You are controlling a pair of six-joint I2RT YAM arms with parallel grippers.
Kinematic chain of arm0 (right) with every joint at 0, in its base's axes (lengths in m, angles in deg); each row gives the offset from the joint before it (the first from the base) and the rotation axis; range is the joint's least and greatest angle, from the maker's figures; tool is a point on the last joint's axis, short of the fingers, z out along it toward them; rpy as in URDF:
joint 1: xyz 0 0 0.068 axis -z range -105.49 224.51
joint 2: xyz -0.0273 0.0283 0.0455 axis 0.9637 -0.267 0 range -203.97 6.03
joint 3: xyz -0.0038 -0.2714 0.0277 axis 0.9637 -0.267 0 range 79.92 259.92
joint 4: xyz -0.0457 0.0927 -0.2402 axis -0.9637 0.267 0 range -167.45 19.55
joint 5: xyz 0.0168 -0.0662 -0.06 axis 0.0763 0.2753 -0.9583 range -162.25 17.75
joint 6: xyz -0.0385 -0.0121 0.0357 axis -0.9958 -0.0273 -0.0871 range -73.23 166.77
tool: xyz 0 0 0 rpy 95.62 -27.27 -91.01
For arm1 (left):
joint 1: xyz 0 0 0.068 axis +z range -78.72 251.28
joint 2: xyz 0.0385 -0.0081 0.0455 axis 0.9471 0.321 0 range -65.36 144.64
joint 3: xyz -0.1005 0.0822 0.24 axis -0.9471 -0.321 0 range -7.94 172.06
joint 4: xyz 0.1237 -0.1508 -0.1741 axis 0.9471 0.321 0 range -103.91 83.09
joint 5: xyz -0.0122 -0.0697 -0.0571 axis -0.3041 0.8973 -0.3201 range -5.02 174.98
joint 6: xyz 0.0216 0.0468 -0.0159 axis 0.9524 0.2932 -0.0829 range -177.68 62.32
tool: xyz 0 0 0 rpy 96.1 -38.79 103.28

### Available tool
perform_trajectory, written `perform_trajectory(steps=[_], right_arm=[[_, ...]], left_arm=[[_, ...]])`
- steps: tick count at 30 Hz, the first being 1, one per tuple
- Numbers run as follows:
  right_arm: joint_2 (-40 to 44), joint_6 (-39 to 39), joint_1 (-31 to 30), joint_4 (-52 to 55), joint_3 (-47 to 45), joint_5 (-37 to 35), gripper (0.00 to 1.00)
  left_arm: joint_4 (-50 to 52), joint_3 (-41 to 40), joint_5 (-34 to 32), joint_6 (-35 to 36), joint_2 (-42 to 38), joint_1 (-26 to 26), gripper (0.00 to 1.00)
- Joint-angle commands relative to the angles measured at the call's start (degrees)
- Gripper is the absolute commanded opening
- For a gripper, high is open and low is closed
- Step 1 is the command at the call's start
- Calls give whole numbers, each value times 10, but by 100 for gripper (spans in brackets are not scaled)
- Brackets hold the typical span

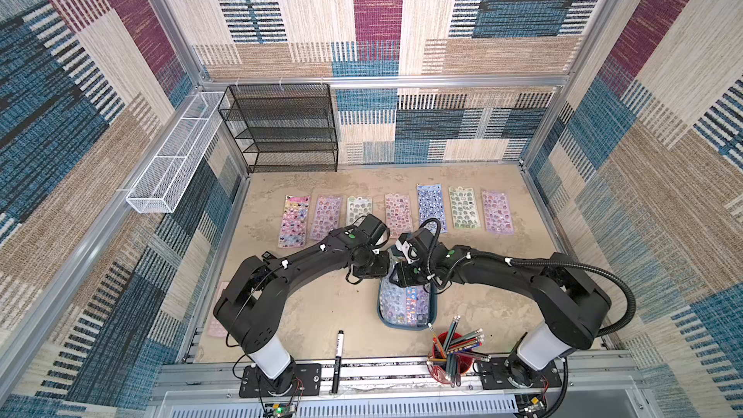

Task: Take the stickers out of the storage box
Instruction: Pick up the sticker from the storage box.

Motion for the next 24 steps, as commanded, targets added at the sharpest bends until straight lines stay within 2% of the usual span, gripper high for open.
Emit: perform_trajectory(steps=[1, 6, 8, 12, 16, 24], right_arm=[[10, -21, -1, 59, 19, -69, 43], [2, -34, -1, 104, 33, -105, 12], [-2, -34, -1, 101, 27, -96, 7], [-16, -30, -1, 79, 7, -62, 4], [-34, -22, -2, 48, -6, -35, 6], [-59, -21, -1, 44, -8, -51, 6]], left_arm=[[-4, -2, 2, -3, -6, -1, 0], [3, -2, -8, -6, -11, -1, 0], [6, 0, -10, -5, -11, -1, 0], [6, 1, -9, -7, -11, -1, 2], [6, 6, 0, -9, -11, -1, 27], [37, 18, -40, -12, -69, 0, 41]])
